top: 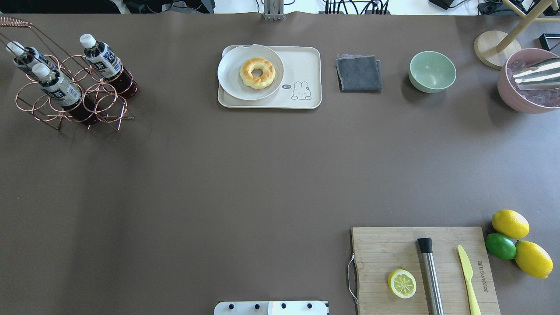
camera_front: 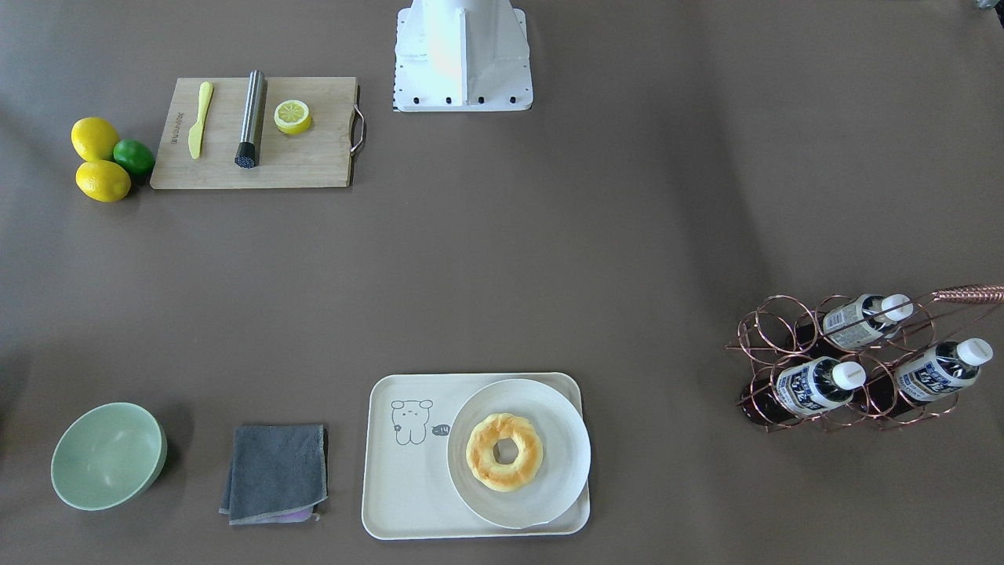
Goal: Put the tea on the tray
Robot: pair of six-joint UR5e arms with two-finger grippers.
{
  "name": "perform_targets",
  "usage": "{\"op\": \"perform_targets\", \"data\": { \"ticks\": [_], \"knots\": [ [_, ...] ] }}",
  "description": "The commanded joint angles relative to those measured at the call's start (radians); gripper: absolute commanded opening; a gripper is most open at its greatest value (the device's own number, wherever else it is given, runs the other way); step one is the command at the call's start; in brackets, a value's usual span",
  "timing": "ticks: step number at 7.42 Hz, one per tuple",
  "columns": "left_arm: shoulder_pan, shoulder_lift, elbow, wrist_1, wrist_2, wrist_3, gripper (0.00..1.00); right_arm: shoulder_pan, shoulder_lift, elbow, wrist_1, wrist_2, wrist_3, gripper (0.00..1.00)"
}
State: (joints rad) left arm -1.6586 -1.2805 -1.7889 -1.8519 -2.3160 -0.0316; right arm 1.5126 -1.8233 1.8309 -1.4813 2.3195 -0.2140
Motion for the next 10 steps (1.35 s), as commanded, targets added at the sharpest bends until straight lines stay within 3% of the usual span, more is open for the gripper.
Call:
{"op": "perform_targets", "data": {
  "ticks": [1, 5, 8, 10],
  "knots": [
    [0.002, 0.007, 0.003, -0.05, -0.002, -0.005, 0.97, 0.0, -0.007, 0.001, 0.001, 0.006, 0.001, 1.0],
    [0.0, 0.009, 0.002, -0.04, -0.132, -0.008, 0.97, 0.0, -0.007, 0.002, 0.001, 0.018, 0.001, 1.0],
    [0.0, 0.009, -0.007, -0.049, -0.073, -0.062, 0.97, 0.0, -0.011, -0.001, 0.002, 0.026, -0.001, 1.0],
    [0.006, 0.019, -0.01, -0.122, -0.075, -0.062, 0.97, -0.002, -0.011, -0.001, -0.004, 0.03, 0.002, 1.0]
  ]
}}
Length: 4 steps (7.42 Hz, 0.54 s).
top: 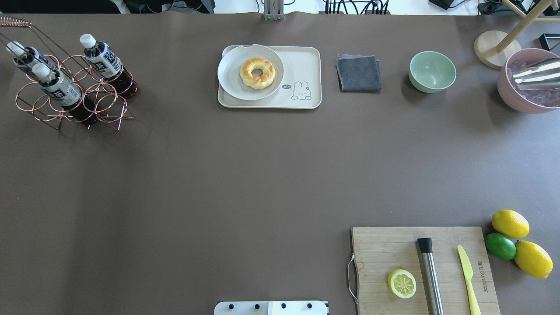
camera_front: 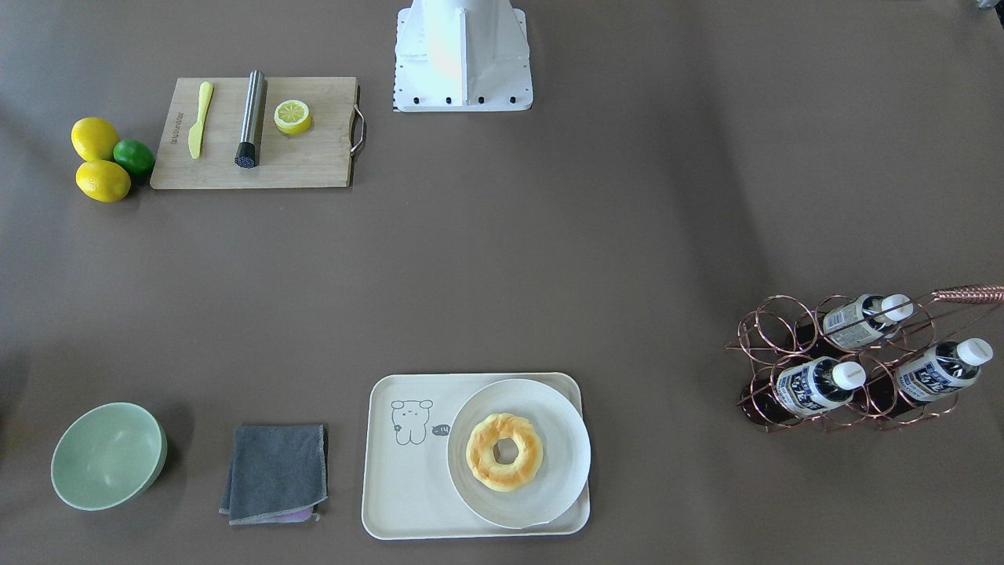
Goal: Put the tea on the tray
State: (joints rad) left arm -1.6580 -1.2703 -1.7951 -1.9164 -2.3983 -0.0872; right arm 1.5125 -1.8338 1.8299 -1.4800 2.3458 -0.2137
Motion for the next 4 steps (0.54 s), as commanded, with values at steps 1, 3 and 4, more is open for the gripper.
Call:
{"op": "perform_targets", "data": {
  "ticks": [1, 3, 4],
  "knots": [
    [0.013, 0.011, -0.004, -0.062, 0.008, -0.009, 0.97, -0.001, -0.007, -0.001, 0.0, 0.027, 0.0, 1.0],
    [0.015, 0.016, 0.0, -0.062, 0.007, -0.008, 0.97, -0.001, -0.007, -0.001, 0.003, 0.023, -0.001, 1.0],
    [0.015, 0.023, -0.003, -0.065, 0.002, -0.003, 0.97, -0.001, -0.008, -0.001, 0.003, 0.021, -0.001, 1.0]
  ]
}}
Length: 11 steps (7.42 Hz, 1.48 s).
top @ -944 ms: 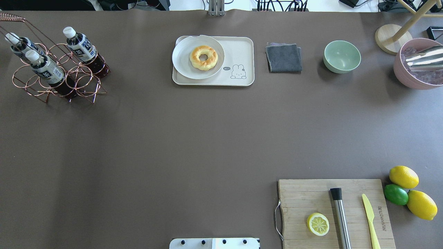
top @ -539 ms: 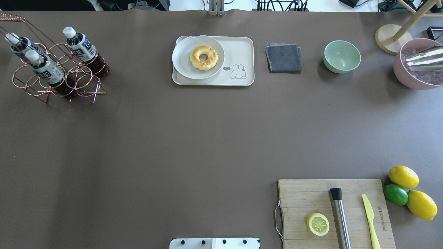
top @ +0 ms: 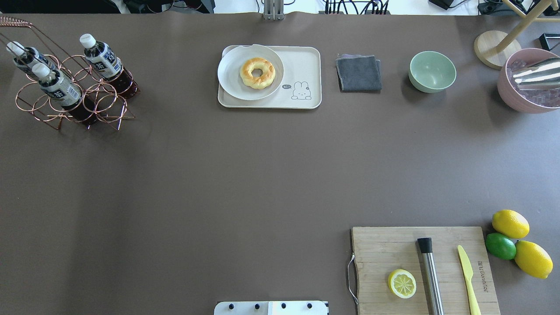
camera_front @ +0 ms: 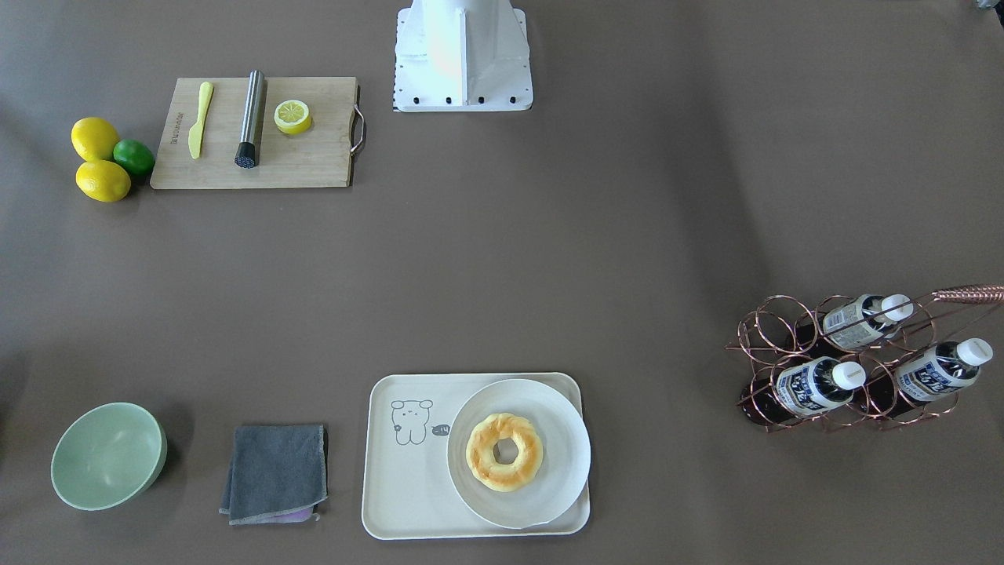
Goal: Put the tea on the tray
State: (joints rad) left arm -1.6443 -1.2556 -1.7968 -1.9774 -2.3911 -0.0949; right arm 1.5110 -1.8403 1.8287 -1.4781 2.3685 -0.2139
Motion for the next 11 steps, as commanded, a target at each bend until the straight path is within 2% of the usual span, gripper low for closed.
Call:
{"op": "perform_targets", "data": {
  "ticks": [1, 4, 5, 6, 8, 10, 11],
  "knots": [
    [0.003, 0.011, -0.001, -0.008, -0.008, 0.004, 0.97, 0.0, -0.008, 0.0, 0.001, -0.006, -0.005, 1.0],
    [0.004, 0.004, -0.003, -0.075, -0.025, -0.008, 0.97, 0.0, -0.034, 0.029, 0.002, 0.009, -0.004, 1.0],
    [0.012, -0.028, -0.019, -0.102, -0.029, -0.097, 0.97, 0.0, -0.036, 0.029, 0.004, 0.015, -0.002, 1.0],
    [0.08, -0.045, -0.022, -0.185, -0.017, -0.253, 0.97, 0.0, -0.04, 0.029, 0.025, 0.018, -0.005, 1.0],
    [0.202, -0.092, -0.024, -0.322, 0.064, -0.501, 0.97, 0.0, -0.047, 0.024, 0.059, 0.049, -0.012, 1.0],
    [0.3, -0.183, -0.033, -0.34, 0.13, -0.633, 0.97, 0.0, -0.073, 0.02, 0.126, 0.041, -0.005, 1.0],
    [0.37, -0.205, -0.041, -0.34, 0.232, -0.657, 0.96, 0.0, -0.073, 0.02, 0.127, 0.04, -0.005, 1.0]
  ]
}}
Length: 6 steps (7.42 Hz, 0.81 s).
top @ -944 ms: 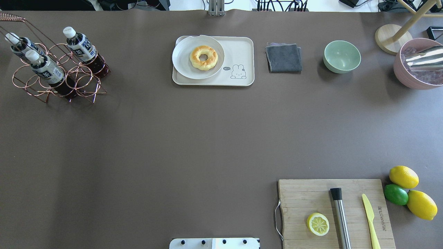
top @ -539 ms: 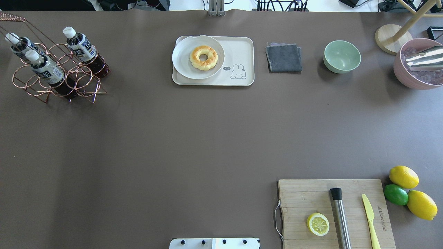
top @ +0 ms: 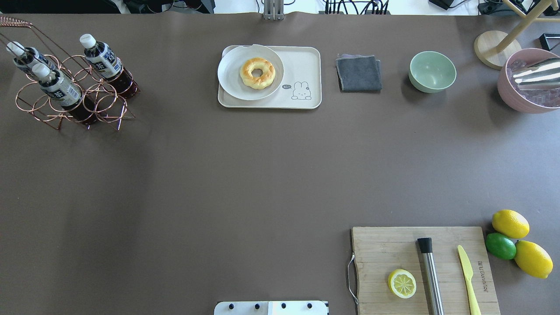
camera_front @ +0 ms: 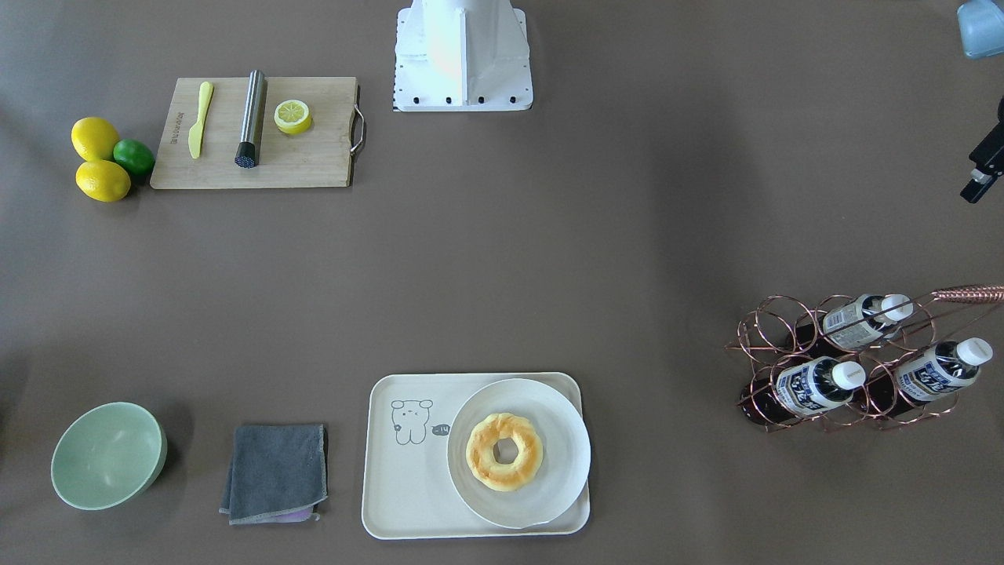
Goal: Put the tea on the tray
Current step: 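Lower the left gripper over a tea bottle in the copper rack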
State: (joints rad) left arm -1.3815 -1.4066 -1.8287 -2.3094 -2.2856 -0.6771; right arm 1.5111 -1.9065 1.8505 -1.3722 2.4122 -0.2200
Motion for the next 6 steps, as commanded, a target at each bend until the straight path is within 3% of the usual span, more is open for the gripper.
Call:
{"op": "perform_targets", "data": {
  "ticks": [1, 4, 6],
  "knots": [
    [0.143, -0.072, -0.003, -0.007, 0.182, -0.079, 0.96, 0.0, -0.006, -0.007, 0.019, -0.004, -0.002, 1.0],
    [0.231, -0.135, 0.0, 0.01, 0.303, -0.116, 0.93, -0.002, -0.008, -0.016, 0.019, -0.002, -0.007, 1.0],
    [0.234, -0.149, 0.006, 0.01, 0.311, -0.114, 0.93, -0.002, -0.008, -0.017, 0.027, 0.001, -0.005, 1.0]
  ]
}}
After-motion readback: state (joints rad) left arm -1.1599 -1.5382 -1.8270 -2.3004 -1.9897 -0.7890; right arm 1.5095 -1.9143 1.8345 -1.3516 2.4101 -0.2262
